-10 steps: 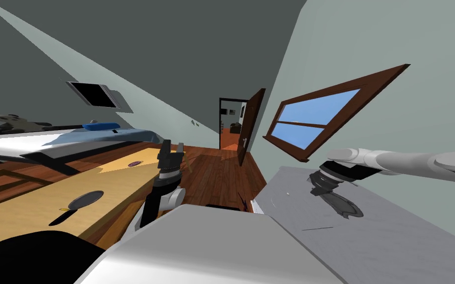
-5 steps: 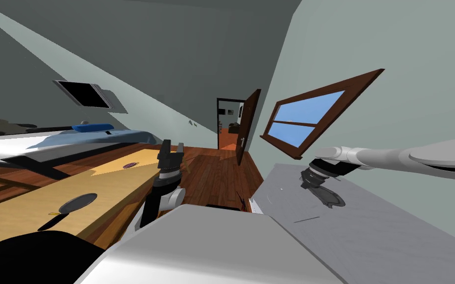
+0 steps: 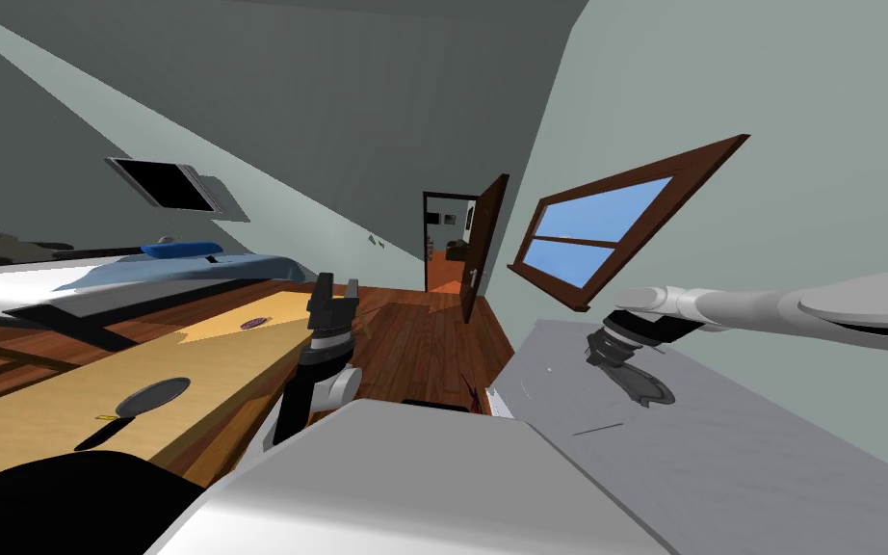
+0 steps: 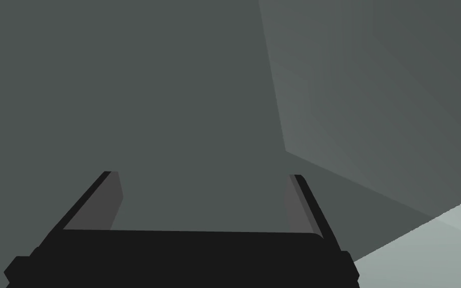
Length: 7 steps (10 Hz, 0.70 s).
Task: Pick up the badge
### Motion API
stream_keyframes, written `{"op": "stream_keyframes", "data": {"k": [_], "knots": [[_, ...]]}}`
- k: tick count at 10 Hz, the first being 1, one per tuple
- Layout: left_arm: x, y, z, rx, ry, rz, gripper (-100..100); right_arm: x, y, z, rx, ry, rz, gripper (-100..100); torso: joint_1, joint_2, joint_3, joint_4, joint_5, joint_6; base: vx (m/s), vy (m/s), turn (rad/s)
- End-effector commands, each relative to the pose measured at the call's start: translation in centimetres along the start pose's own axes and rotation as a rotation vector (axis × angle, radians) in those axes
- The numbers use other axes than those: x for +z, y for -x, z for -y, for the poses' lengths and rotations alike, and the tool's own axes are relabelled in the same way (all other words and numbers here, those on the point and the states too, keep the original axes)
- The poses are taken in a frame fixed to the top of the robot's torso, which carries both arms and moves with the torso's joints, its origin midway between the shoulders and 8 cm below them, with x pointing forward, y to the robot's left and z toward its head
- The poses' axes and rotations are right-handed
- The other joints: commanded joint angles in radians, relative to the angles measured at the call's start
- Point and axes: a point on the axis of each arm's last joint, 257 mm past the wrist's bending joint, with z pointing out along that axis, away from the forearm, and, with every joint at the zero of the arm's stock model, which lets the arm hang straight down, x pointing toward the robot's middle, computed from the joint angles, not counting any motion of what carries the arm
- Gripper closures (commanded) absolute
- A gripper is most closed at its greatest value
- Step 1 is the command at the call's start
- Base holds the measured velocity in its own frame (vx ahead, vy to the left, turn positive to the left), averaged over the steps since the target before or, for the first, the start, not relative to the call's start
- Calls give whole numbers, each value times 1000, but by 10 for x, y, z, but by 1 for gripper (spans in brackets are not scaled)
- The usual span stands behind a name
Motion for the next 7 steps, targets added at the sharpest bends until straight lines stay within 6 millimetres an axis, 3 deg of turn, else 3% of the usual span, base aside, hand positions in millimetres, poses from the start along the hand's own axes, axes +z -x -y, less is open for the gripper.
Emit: {"op": "stream_keyframes", "data": {"k": [1,7], "knots": [[0,0,0,0,0,0,0,-3,-16,2,12,-3,0,100,0,0,0,0,0,0,19,37,100],[0,0,0,0,0,0,0,-15,-92,-1,61,0,2,100,4,-2,-1,-1,1,0,42,68,87]]}}
